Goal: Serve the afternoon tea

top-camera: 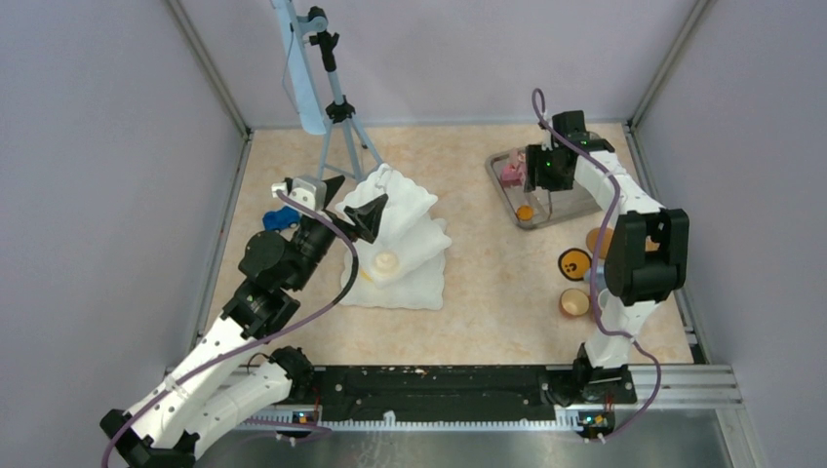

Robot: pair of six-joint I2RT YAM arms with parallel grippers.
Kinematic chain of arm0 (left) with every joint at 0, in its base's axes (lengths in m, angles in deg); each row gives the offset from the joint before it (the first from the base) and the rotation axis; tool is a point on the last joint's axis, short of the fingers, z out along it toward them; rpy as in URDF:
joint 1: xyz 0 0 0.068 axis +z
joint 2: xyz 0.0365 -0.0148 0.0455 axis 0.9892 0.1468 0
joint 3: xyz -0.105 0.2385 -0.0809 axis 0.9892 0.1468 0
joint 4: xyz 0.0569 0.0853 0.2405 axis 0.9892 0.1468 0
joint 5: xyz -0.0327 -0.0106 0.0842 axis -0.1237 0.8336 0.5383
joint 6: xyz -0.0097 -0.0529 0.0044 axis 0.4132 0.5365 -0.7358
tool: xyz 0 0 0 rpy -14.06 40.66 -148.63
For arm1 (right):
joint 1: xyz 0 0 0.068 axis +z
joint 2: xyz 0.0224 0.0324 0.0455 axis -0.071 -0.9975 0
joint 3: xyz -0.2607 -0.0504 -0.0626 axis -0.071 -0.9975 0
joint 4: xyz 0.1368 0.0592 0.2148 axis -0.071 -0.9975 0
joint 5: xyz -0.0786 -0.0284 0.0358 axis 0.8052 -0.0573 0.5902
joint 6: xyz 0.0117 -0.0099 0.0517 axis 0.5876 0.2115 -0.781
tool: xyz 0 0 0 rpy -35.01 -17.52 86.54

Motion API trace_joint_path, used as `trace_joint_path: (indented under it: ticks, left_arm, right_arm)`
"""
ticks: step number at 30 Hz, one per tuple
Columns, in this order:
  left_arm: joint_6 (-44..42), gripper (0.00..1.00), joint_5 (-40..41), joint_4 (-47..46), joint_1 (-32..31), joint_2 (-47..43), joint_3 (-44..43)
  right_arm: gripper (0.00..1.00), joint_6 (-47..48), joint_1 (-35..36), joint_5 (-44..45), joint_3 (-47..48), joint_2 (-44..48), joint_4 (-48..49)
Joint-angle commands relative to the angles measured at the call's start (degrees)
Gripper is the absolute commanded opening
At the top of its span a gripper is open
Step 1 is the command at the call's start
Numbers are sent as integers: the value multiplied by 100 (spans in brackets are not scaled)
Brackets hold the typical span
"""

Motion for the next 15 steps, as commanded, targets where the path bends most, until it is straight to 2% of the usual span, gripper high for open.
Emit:
trace_joint_path:
  ticks: [1,15]
  left_arm:
    - [120,99,-146,-243,23,-8,-54]
    - [160,99,-226,-250,27,61,-62]
  right_arm:
    - [59,404,-45,-85,239,-19,-51]
    - [60,354,129,-23,-126,-82,157]
